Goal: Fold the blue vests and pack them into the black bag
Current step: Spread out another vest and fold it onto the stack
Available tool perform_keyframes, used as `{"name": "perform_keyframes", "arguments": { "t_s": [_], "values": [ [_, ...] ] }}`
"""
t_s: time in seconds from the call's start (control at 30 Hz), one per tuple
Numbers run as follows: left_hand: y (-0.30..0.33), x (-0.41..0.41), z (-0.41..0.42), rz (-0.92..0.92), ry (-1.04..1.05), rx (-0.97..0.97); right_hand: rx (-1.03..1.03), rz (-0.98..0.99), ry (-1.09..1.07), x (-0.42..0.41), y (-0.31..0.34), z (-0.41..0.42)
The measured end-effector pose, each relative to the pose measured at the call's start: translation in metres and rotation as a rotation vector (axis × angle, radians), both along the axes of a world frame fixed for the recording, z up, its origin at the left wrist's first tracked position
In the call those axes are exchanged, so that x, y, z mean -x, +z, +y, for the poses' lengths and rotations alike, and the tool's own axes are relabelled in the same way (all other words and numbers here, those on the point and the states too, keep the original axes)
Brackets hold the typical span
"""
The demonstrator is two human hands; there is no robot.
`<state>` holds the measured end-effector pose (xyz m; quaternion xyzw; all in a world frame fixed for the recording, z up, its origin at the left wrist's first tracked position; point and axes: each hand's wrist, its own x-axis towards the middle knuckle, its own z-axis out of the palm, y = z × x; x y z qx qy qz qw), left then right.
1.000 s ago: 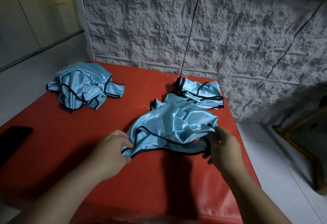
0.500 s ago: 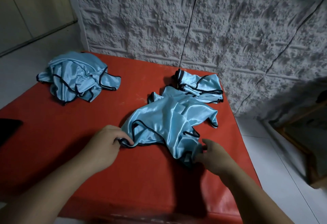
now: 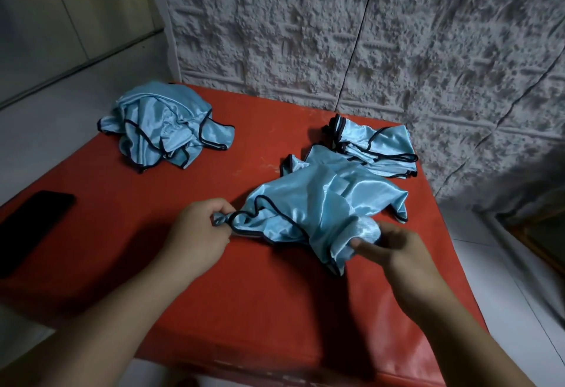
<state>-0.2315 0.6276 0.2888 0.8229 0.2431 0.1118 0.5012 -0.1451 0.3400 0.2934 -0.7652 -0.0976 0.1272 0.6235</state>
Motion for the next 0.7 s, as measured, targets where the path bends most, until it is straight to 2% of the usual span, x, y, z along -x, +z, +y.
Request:
{"name": "perform_keyframes", "arguments": {
  "t_s": [0.1, 0.2, 0.33, 0.43, 0.57, 0.63, 0.7],
  "values": [
    [0.007, 0.000, -0.003, -0.082, 0.054, 0.305, -0.192, 0.043, 0.078, 0.001, 0.012, 0.001],
    [0.011, 0.000, -0.006, -0.166, 0.027, 0.405, -0.192, 0.044, 0.133, 0.001, 0.017, -0.001],
    [0.011, -0.001, -0.006, -0.239, 0.065, 0.372, 0.072, 0.030, 0.154, -0.007, 0.009, -0.009],
    [0.010, -0.003, -0.008, -0.264, 0.009, 0.377, 0.293, -0.088, 0.151, -0.011, 0.000, -0.015],
    [0.015, -0.003, -0.009, -0.280, -0.058, 0.299, 0.346, -0.237, -0.007, -0.011, 0.004, -0.015],
    [0.015, -0.003, -0.007, -0.255, -0.058, 0.192, 0.328, -0.269, -0.073, -0.011, 0.008, -0.015],
    [0.010, -0.004, -0.002, -0.214, -0.050, 0.033, 0.407, -0.331, -0.062, -0.011, 0.011, -0.016]
  ]
}}
